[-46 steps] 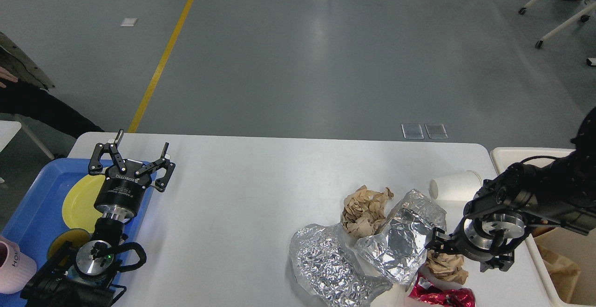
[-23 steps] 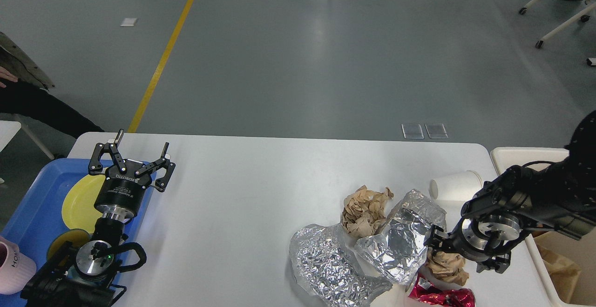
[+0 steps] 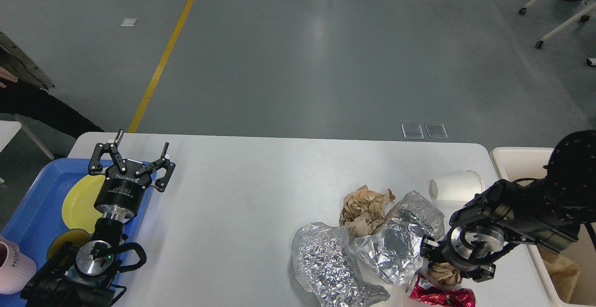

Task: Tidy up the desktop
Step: 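Grasp the crumpled brown paper near the foil with the right gripper, then carry the crumpled paper into the white bin and release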

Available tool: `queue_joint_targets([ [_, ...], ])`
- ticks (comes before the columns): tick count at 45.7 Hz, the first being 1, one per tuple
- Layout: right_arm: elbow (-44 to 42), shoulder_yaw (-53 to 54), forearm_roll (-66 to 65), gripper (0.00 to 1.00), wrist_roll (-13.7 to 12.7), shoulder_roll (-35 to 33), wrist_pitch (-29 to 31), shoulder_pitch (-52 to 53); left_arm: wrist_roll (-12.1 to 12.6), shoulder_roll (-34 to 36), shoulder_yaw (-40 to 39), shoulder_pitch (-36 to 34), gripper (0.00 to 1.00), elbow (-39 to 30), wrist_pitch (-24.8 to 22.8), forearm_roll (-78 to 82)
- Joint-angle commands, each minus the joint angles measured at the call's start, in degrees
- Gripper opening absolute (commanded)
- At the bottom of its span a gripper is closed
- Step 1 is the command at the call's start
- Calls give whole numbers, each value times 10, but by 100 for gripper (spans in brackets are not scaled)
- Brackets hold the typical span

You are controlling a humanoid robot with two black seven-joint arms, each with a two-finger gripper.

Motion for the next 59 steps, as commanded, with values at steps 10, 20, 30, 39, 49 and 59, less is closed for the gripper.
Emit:
queue_joint_targets([
  [10, -8, -3, 27, 0, 1, 0, 0, -1, 0, 0, 0, -1, 97, 0, 0, 0],
  [20, -13, -7, 28, 0, -1, -6, 18, 3, 0, 0, 0, 0, 97, 0, 0, 0],
  [30, -10, -9, 28, 0, -1, -18, 48, 11, 0, 0, 0, 0, 97, 0, 0, 0],
  [39, -8, -11, 27, 0, -1, -41, 78, 34, 0, 0, 0, 0, 97, 0, 0, 0],
  [49, 17, -56, 27, 0, 3, -95, 184, 140, 0, 0, 0, 0, 97, 0, 0, 0],
  [59, 105, -144, 28, 0, 7, -135, 278, 346, 0, 0, 0, 0, 97, 0, 0, 0],
])
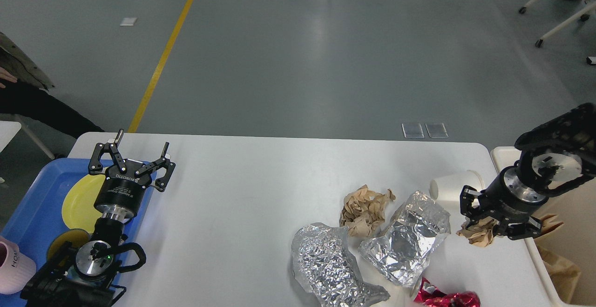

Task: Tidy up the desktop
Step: 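Carry the crumpled paper into the white bin and release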

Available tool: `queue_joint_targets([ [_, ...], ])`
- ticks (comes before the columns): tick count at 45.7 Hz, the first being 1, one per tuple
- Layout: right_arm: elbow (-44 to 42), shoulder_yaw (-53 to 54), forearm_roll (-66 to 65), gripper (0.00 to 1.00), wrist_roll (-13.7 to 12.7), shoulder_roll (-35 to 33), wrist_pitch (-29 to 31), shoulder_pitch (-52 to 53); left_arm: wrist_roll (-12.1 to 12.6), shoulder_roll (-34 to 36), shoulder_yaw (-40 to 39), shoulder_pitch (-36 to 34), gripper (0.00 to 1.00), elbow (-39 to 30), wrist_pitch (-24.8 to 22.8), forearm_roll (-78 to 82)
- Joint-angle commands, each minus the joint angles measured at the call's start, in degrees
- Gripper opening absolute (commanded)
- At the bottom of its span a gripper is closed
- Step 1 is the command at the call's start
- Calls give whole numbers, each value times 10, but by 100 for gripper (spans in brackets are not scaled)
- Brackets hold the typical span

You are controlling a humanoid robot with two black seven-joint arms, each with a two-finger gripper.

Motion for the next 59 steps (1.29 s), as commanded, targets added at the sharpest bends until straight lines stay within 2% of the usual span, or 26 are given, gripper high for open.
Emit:
queue_joint_targets([
  [1, 56, -56, 1, 0, 1, -14, 41, 119, 0, 0, 0, 0, 97, 0, 0, 0],
  [8, 145, -135, 1, 0, 1, -8, 83, 298, 0, 0, 0, 0, 97, 0, 0, 0],
  [12, 179, -141, 0, 0, 1, -8, 109, 352, 1, 0, 0, 0, 97, 0, 0, 0],
  [16, 200, -141, 0, 0, 0, -9, 126, 369, 1, 0, 0, 0, 97, 0, 0, 0],
  [26, 197, -162, 0, 0, 0, -21, 119, 365, 1, 0, 1, 0, 97, 0, 0, 0],
  [30, 178, -173, -6, 0, 0, -46, 111, 353, 1, 0, 0, 0, 97, 0, 0, 0],
  [37, 122, -175, -28, 0, -4, -119, 92, 283, 1, 0, 0, 0, 97, 0, 0, 0],
  [46, 0, -154, -47, 0, -2, -185, 27, 136, 0, 0, 0, 0, 97, 0, 0, 0],
  [54, -118, -28, -48, 0, -2, -205, -65, -87, 0, 0, 0, 0, 97, 0, 0, 0],
  [59, -188, 36, -50, 0, -2, -201, -90, -187, 0, 0, 0, 0, 97, 0, 0, 0],
])
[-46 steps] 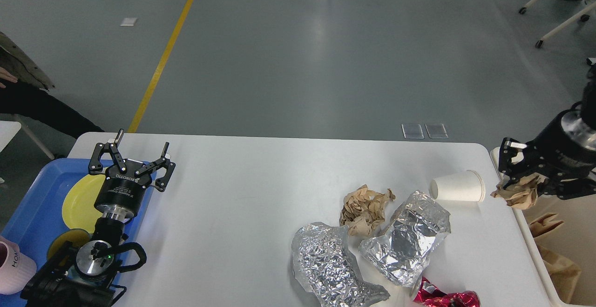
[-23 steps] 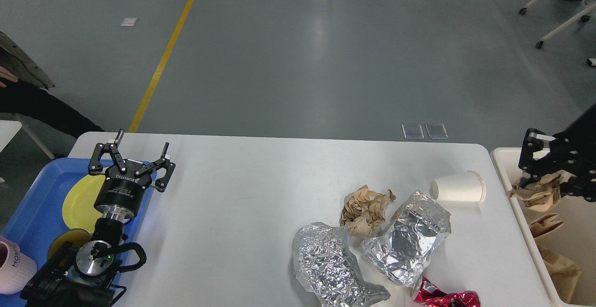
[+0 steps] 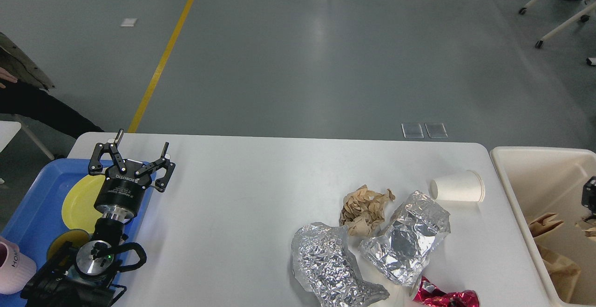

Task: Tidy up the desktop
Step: 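Carry the crumpled paper into the white bin and release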

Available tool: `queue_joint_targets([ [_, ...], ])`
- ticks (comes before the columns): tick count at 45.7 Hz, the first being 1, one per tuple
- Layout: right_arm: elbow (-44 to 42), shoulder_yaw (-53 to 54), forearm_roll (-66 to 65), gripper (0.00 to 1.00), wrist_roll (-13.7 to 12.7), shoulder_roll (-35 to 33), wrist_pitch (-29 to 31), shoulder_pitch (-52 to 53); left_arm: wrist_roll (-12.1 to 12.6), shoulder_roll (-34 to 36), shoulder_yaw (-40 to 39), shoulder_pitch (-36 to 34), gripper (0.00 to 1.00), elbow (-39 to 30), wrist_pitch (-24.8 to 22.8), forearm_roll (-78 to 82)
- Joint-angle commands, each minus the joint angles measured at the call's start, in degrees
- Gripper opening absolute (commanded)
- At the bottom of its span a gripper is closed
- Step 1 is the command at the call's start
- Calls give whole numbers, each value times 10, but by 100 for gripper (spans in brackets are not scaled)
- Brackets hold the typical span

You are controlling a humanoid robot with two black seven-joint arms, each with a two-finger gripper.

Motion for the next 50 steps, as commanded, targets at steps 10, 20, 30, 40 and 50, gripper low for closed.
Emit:
queue_joint_targets([
  [10, -287, 165, -1, 0, -1, 75, -40, -332, 0, 0, 0, 0, 97, 0, 0, 0],
  [20, -522, 199, 5, 0, 0, 184, -107, -547, 0, 0, 0, 0, 97, 0, 0, 0],
  [30, -574, 201, 6, 0, -2, 225, -135, -597, 0, 0, 0, 0, 97, 0, 0, 0],
  [40, -574, 202, 8, 44, 0, 229, -192, -611, 0, 0, 0, 0, 97, 0, 0, 0],
  [50, -568, 202, 8, 100, 0, 238, -215, -609, 0, 0, 0, 0, 97, 0, 0, 0],
])
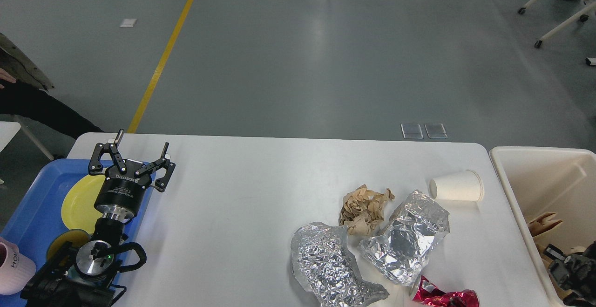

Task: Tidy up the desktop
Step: 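Carry the crumpled paper into the white bin and release, then raise the right gripper and move it over the crumpled paper ball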

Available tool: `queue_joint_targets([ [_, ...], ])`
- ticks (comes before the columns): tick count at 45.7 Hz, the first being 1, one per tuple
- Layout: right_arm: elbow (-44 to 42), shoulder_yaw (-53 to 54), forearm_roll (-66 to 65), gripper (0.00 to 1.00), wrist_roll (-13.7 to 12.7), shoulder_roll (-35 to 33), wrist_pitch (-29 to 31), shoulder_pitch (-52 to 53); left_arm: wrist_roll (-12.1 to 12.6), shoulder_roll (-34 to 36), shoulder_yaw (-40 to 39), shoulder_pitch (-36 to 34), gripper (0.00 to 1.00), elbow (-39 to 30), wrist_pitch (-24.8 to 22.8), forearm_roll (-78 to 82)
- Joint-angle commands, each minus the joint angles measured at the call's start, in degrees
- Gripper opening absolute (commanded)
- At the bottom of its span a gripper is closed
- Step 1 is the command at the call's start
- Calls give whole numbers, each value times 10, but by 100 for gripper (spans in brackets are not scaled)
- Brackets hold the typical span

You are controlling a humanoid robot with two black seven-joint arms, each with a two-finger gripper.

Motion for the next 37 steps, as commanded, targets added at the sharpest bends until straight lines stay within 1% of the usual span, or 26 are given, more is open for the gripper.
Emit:
queue_joint_targets([
  [1, 5, 1, 0, 100, 0, 4, -3, 2, 0, 0, 0, 0, 97, 0, 0, 0],
  [17, 6, 2, 0, 100, 0, -2, -3, 10, 0, 0, 0, 0, 97, 0, 0, 0],
  [23, 18, 3, -3, 100, 0, -12, 1, 32, 0, 0, 0, 0, 97, 0, 0, 0],
  [26, 48, 3, -8, 100, -1, -35, 4, 62, 0, 0, 0, 0, 97, 0, 0, 0],
  [30, 113, -2, -17, 100, -3, -67, 19, 126, 0, 0, 0, 0, 97, 0, 0, -1],
  [37, 244, -7, -99, 100, -4, -117, 87, 286, 0, 0, 0, 0, 97, 0, 0, -1],
])
